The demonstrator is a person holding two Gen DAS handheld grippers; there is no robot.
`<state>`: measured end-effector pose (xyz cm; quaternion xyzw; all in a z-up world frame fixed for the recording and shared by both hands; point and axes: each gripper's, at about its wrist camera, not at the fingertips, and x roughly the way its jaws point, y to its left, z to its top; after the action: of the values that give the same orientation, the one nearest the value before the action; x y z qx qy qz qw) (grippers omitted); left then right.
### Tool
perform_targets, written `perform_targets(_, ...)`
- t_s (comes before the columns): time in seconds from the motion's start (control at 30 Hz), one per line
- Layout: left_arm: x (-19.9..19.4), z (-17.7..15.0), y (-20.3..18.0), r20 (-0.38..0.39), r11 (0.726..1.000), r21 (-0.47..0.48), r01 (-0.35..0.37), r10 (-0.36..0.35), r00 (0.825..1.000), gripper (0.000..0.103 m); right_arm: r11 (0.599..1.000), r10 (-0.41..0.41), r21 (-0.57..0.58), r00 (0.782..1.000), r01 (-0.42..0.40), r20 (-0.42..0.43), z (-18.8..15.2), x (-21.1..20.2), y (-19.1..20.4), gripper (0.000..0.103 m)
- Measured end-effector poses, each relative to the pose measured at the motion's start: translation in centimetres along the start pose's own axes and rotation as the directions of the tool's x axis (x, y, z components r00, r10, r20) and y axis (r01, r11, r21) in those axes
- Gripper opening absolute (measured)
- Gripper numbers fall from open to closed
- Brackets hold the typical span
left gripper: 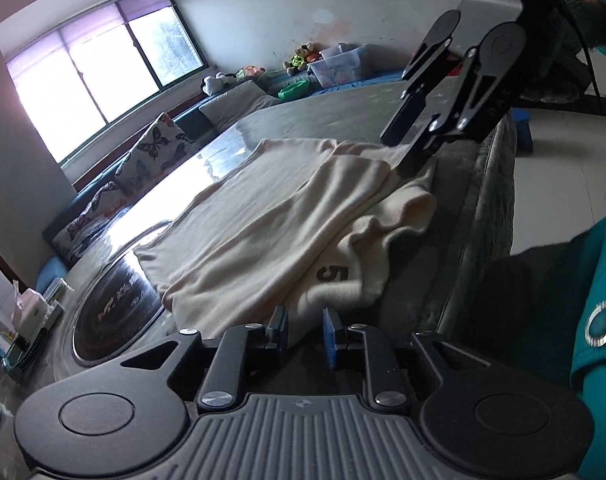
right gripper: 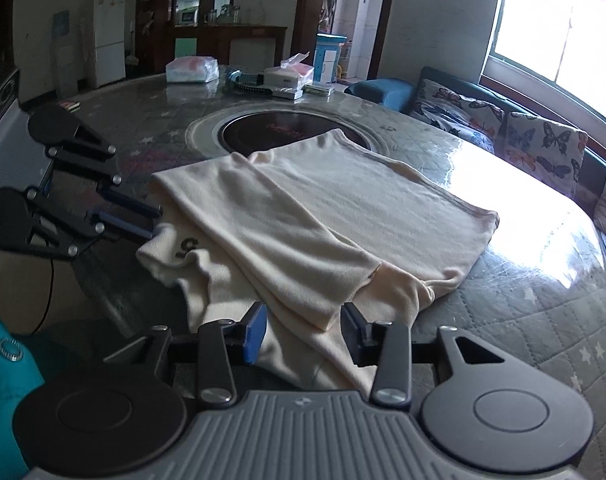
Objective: Fold clothes
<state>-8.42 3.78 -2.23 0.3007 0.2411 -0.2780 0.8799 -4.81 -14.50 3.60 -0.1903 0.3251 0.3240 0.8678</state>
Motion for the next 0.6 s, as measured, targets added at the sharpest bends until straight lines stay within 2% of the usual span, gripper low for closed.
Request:
perform_targets(0.1,-0.1,-0.1,-0.3,-0.001,1.0,0.014,-0.003,0.003,1.0,0.026,1.0,0.002,-0.028,1.0,-0.002,-0.011,-0.3,-0.2,0.2,0.045)
perform_targets(0.27,0.5,0.4,-1.3,0.037,0.998,0.062,-0.006,0.003,0.999,0.028,0.999,-0.005,-0.043,1.0,0.005,-0.021,-0.7,-0.1,0.4,0.045)
perform_targets(0.37,0.8,0.6,-1.8,0.063,0.997,0.08,-0.005,0.0,0.998,0.028,0.998,-0.018,-0.056,1.0,0.016,-0.021,-0.9,-0.3,0.5,0.05)
perform_targets(0.4,0.9,0.7,-1.7,0.068,0.997,0.073,-0.004,-0.001,0.998,0.026,0.998,-0.022,-0.06,1.0,0.02,-0.022,-1.0,-0.4,0.5,0.051)
perform_targets(0.5,1.1,1.0,-1.0,0.085,1.0,0.028,-0.003,0.0,0.996,0.009,0.995,-0.038,-0.089,0.999,0.036,-0.024,-1.4,-0.6,0.6,0.052)
perform_targets(0.6,1.2,1.9,1.1,0.102,0.995,-0.099,0.011,0.0,0.995,0.008,0.989,-0.049,-0.143,0.998,0.045,-0.026,-1.7,-0.5,1.0,0.055)
